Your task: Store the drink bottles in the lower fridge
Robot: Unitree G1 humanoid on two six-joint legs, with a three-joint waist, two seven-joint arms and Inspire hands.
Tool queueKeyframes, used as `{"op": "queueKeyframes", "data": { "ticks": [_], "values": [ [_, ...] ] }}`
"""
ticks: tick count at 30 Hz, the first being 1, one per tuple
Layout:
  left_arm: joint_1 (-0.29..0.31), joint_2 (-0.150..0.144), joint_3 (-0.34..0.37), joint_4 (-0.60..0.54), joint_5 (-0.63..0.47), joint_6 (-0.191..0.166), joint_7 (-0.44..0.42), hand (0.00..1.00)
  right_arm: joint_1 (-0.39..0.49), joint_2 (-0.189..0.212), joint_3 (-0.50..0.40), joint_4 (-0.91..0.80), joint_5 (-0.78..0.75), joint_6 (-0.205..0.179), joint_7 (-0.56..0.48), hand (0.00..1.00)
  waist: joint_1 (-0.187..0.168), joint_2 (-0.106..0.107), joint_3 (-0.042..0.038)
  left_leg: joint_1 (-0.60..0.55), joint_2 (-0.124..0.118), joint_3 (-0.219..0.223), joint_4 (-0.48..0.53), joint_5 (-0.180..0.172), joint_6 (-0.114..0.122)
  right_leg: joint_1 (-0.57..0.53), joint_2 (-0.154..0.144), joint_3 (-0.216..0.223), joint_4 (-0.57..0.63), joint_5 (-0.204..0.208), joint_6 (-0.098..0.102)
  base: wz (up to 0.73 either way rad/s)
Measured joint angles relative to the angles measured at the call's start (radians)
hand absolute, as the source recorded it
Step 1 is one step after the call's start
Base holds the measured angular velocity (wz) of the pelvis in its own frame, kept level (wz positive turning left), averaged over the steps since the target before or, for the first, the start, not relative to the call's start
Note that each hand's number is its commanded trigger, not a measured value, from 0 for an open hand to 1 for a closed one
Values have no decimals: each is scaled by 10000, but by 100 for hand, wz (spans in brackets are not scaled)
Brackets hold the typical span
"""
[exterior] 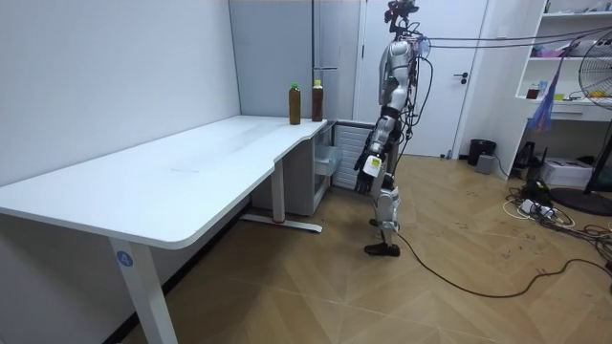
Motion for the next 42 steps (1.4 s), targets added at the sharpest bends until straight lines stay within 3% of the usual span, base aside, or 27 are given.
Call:
{"op": "queueKeyframes", "data": {
  "ticks": [5, 8, 13, 19, 26, 31, 34, 42],
  "values": [
    [-178, 17, 755, -1231, -439, -422, 1145, 0, 101, 1, -216, -119, -119, -15, -24, 0, 163, 15, -14, 38, -3, 10, 4, 0, 1, 24, -13, 3, 56, 0, 0, -1],
    [47, 9, 743, -2616, -772, -707, 2068, 0, 126, 0, -218, -176, -116, -62, -82, 0, 153, -7, -32, -35, -3, -24, 42, 0, 1, -13, -12, -37, 59, 0, 0, 5],
    [57, 11, 782, -4198, -624, -1613, 3630, 0, 176, -39, -223, -183, -139, -216, -98, 0, 182, 59, -87, -12, -2, -28, 49, -1, 2, -27, -9, -23, 102, 2, -3, 0],
    [69, 14, 737, -6162, -314, -2033, 4875, 0, 174, -43, -226, -226, -265, -248, -94, 0, 172, 26, -101, -8, -5, -37, 58, 0, 3, -65, -10, 32, 149, 2, -2, -1],
    [93, 19, 728, -8264, 1443, -2162, 5268, 0, 330, -41, -254, -389, -305, -289, 12, 0, 149, -34, -111, 122, -3, -75, 64, 1, 4, 93, -12, -15, 142, 0, -5, 1],
    [92, 42, 663, -10587, 2833, -2172, 5270, 0, 396, -46, -429, -395, -268, -305, 5, 0, 123, -73, -113, 119, -21, -236, 81, 1, 4, 99, -12, -34, 157, -1, -8, 1],
    [75, 36, 524, -11401, 3618, -2255, 5164, 0, 419, -45, -428, -279, -103, -511, -86, 0, 112, -61, -110, 132, -22, -266, 96, 1, 5, 122, -10, -35, 151, -1, -8, 0],
    [-151, 154, 349, -13183, 3811, -2298, 4858, 0, 423, -45, -414, -225, -39, -641, -72, 0, 16, -84, -107, -34, -72, -512, 179, 3, 8, 88, -39, -167, 131, -3, -5, 6]
  ]
}}
